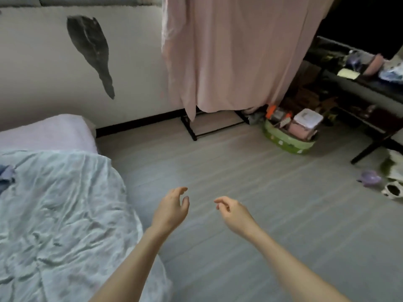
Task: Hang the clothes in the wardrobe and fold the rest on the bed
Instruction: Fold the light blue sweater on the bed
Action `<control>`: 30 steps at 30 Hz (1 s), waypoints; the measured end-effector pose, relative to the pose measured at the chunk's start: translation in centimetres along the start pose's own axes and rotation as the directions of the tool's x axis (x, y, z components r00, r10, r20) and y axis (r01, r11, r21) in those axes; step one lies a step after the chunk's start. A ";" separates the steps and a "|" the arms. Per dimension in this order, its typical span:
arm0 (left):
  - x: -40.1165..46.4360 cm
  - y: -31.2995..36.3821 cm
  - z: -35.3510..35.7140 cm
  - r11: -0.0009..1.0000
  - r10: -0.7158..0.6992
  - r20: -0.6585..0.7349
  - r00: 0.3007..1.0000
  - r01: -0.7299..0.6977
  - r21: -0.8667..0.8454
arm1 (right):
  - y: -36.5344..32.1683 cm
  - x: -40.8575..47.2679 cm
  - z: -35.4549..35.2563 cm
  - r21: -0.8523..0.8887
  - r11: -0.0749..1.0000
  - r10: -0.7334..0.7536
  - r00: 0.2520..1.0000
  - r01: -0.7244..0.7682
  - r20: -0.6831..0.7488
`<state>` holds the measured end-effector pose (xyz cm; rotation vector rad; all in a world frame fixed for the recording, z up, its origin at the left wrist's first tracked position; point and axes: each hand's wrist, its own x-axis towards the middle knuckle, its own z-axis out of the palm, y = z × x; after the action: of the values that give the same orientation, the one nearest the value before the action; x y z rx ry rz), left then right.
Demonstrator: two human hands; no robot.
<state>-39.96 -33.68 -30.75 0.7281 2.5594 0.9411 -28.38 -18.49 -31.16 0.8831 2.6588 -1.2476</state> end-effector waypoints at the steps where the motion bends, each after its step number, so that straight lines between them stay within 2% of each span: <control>1: 1.3 1.0 -0.1 1.000 -0.014 -0.011 1.000 0.014 -0.010 | -0.1 1.5 -1.2 -0.007 1.000 -0.006 1.000 0.006 0.001; 4: 4.3 2.5 -1.9 0.996 -0.086 -0.070 0.994 0.084 -0.035 | -2.0 6.1 -3.8 0.013 0.999 -0.041 0.999 0.040 0.035; 8: 5.2 1.0 -6.1 0.979 -0.204 -0.163 0.965 0.198 -0.048 | -6.4 10.6 -3.7 0.028 0.991 -0.137 0.981 0.134 0.135; 12: 4.8 -2.6 -11.6 0.942 -0.336 -0.278 0.900 0.323 -0.091 | -13.1 14.3 -0.9 0.051 0.961 -0.274 0.916 0.271 0.294; 15: 6.6 -6.2 -15.6 0.905 -0.424 -0.382 0.821 0.402 -0.140 | -18.2 17.9 1.8 0.068 0.925 -0.370 0.848 0.373 0.380; 19: 11.8 -11.2 -20.4 0.867 -0.495 -0.497 0.713 0.441 -0.231 | -25.7 24.3 5.8 0.073 0.853 -0.492 0.748 0.517 0.446; 21: 14.2 -12.8 -22.1 0.854 -0.520 -0.512 0.684 0.441 -0.278 | -28.8 27.0 7.2 0.068 0.834 -0.515 0.726 0.548 0.457; 27: 17.3 -18.5 -27.1 0.751 -0.658 -0.522 0.542 0.521 -0.406 | -37.5 33.1 13.1 0.055 0.758 -0.548 0.588 0.650 0.595; 30: 17.1 -23.3 -30.2 0.660 -0.747 -0.512 0.424 0.568 -0.492 | -42.0 36.3 18.1 0.045 0.711 -0.537 0.500 0.702 0.679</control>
<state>-75.83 -54.63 -26.27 -0.8962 2.7767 1.3319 -83.86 -35.74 -25.38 -0.5832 2.4420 -0.9922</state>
